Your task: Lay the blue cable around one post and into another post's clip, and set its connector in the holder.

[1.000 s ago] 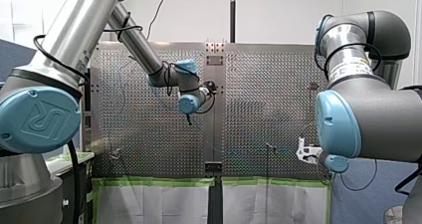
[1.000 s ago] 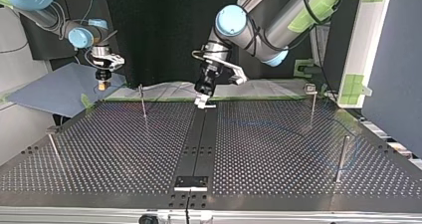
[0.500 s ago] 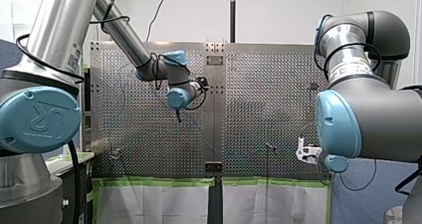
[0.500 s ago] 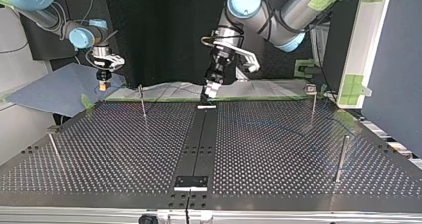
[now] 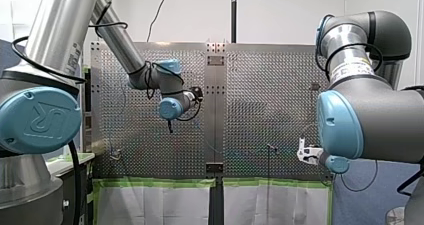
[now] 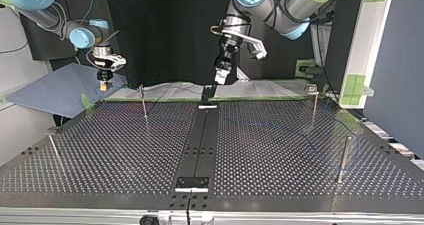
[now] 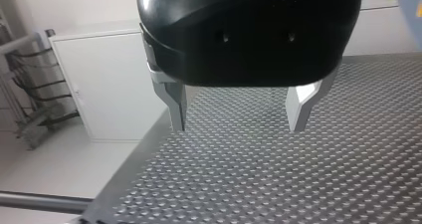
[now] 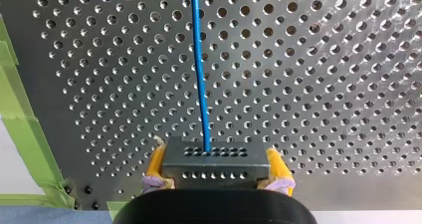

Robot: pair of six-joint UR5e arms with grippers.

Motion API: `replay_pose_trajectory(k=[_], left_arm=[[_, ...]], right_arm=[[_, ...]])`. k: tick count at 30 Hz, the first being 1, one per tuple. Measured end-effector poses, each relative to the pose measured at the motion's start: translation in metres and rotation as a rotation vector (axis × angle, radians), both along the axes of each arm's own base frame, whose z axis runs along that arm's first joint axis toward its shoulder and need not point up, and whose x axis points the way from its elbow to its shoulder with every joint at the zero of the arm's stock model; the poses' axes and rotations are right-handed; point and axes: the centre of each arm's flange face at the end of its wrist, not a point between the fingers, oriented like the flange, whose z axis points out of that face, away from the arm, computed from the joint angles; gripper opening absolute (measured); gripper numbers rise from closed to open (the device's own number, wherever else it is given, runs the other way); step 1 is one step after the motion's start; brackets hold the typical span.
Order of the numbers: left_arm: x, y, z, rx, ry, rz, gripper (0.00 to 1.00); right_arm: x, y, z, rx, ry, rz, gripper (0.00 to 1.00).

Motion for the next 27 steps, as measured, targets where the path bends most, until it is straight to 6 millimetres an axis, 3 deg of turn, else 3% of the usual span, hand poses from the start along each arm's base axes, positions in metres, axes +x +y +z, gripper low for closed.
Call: replay_pose_trajectory(k=[10,27], left_arm=[[-0.024,0.015,-0.058,0.04,0.069,-0.001,1.0],[-0.08,0.052,-0.103,0.104,0.194,-0.002,1.0]], right_arm=[[0.0,0.0,0.0,0.0,-0.002,0.0,0.0],[0.001,-0.001,0.001,-0.004,-0.008,0.0,0.0]])
